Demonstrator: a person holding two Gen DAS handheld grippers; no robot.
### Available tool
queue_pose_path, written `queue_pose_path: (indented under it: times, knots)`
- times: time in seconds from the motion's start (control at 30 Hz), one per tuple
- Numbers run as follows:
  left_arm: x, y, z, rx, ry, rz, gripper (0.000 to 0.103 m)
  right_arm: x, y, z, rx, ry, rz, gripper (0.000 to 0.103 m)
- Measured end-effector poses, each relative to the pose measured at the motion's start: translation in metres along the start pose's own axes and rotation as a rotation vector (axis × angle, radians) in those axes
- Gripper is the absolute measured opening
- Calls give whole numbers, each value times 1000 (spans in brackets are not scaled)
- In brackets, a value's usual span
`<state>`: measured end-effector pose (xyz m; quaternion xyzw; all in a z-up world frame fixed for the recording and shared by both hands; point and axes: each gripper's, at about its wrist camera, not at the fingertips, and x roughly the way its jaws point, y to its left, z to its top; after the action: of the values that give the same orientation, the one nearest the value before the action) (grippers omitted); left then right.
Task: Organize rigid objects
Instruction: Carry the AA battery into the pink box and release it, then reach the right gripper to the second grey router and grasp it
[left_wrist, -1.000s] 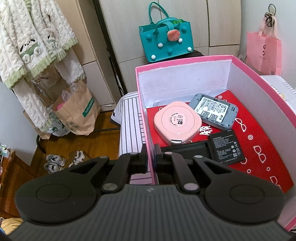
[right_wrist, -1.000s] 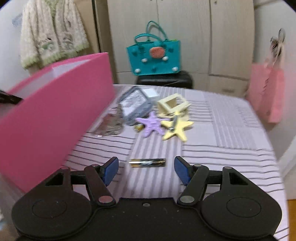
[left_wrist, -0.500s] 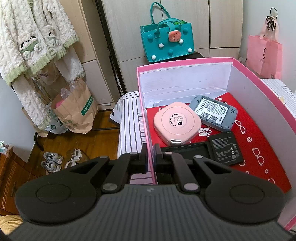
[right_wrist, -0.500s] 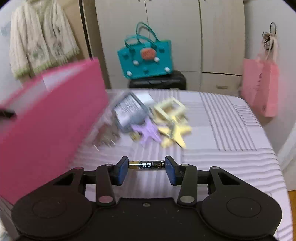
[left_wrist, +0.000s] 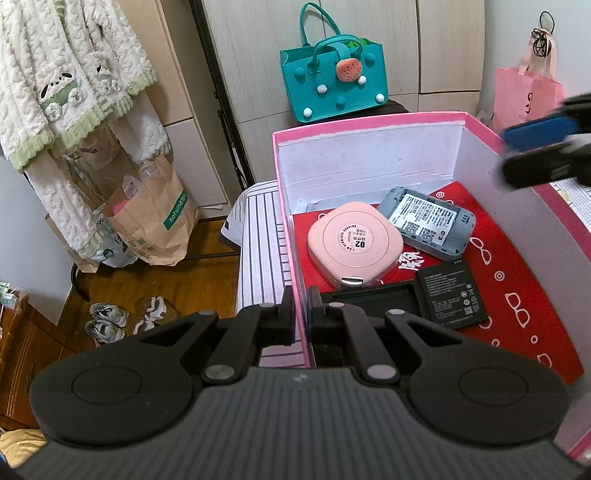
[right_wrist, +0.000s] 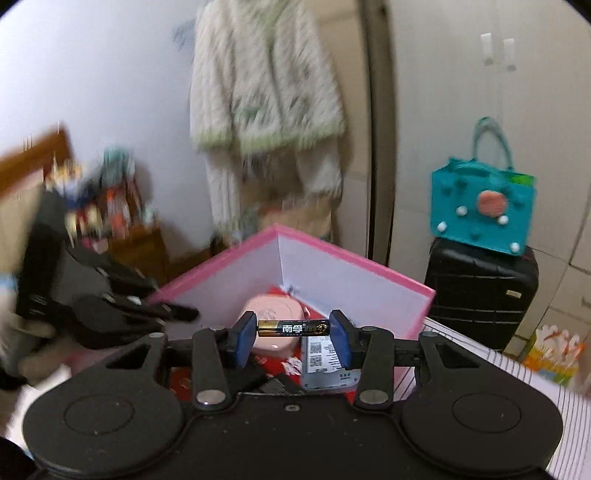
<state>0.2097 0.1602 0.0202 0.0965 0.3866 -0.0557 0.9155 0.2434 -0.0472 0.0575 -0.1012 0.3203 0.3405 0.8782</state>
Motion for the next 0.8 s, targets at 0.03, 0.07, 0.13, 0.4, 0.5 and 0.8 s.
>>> queue_pose_path:
  times: [0.03,0.07,0.13,0.4,0.5,0.8]
  knots:
    - [0,0,0,3,0,1,5,12,-1,2,-14,35,-3,48]
    - [0,0,0,2,0,0,5,23,-4,4,-18,64,0,48]
    - [0,0,0,3,-1,0,5,33,-11,6,-1,88,5,49]
    - [1,-1,0,0,-2,-2,5,-2,-38,-5,202,-71,73,57]
    - [1,-1,0,-3,-2,-4,5,-27,-41,-17,239,-147,55,60]
    - [0,1,-1,-19,-4,-13,5,-59,-74,-80,372,-151,-208,69]
